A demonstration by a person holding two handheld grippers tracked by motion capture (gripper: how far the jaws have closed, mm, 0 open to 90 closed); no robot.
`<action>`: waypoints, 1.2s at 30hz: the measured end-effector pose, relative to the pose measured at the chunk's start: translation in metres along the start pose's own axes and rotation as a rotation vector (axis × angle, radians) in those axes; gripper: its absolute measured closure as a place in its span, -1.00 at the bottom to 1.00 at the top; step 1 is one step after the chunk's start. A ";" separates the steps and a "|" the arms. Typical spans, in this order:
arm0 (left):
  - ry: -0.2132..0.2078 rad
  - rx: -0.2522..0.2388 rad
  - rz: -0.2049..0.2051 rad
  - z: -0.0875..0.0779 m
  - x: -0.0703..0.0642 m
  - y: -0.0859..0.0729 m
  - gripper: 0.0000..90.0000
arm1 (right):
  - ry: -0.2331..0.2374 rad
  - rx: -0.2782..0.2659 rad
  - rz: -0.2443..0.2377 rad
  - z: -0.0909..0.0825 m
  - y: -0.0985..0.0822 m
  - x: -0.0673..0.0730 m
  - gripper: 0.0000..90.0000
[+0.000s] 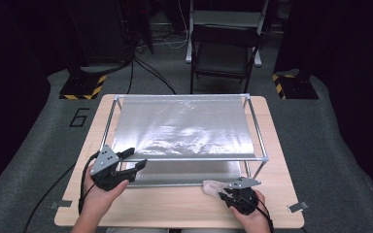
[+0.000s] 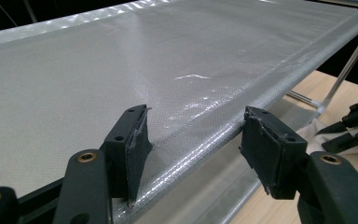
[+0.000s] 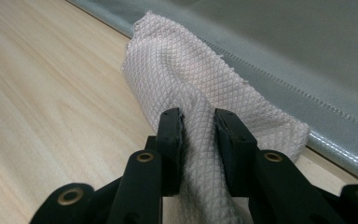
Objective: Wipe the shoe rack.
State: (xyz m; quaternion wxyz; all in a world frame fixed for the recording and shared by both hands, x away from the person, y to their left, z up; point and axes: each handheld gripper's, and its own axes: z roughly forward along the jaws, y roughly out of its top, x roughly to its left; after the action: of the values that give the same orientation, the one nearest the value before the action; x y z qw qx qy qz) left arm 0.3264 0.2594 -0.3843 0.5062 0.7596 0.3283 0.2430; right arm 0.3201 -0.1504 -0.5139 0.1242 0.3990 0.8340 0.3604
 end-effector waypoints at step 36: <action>-0.002 -0.002 -0.032 -0.002 0.022 0.000 -0.07 | -0.198 -0.012 0.207 -0.056 -0.047 -0.065 0.46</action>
State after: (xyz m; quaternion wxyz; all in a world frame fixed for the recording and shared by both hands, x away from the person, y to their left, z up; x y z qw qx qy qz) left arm 0.3397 0.2771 -0.3832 0.5112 0.7539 0.3396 0.2346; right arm 0.3076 -0.2476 -0.5124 0.1707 0.5156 0.7699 0.3352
